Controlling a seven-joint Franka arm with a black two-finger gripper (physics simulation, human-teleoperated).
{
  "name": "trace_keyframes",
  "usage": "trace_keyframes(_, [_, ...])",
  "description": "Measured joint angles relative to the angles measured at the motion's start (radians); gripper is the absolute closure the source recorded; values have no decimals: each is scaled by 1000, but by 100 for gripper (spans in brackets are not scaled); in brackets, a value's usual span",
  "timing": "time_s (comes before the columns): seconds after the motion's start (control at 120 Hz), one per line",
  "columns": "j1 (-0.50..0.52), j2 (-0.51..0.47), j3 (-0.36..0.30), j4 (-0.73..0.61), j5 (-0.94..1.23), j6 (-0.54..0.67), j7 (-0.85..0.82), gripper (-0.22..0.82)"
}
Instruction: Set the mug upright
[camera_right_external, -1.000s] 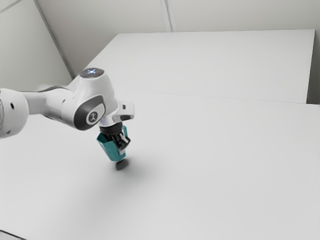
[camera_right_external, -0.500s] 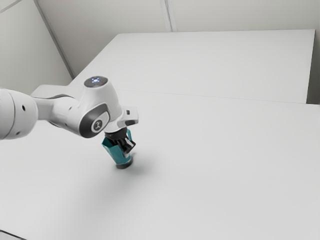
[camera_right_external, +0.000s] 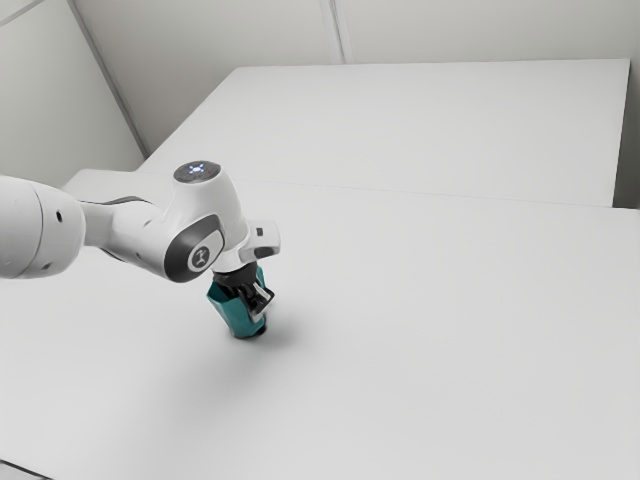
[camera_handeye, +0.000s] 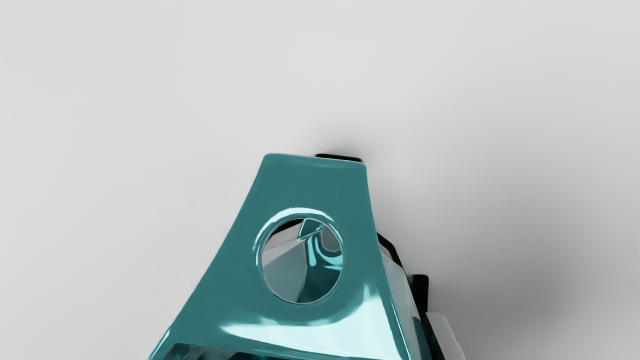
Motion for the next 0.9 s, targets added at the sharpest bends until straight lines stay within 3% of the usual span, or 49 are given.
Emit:
trace_keyframes(0.492, [0, -1, 0, 1, -19, -7, 11, 47])
trace_keyframes(0.9, [0, -30, 0, 9, -18, -19, 17, 39])
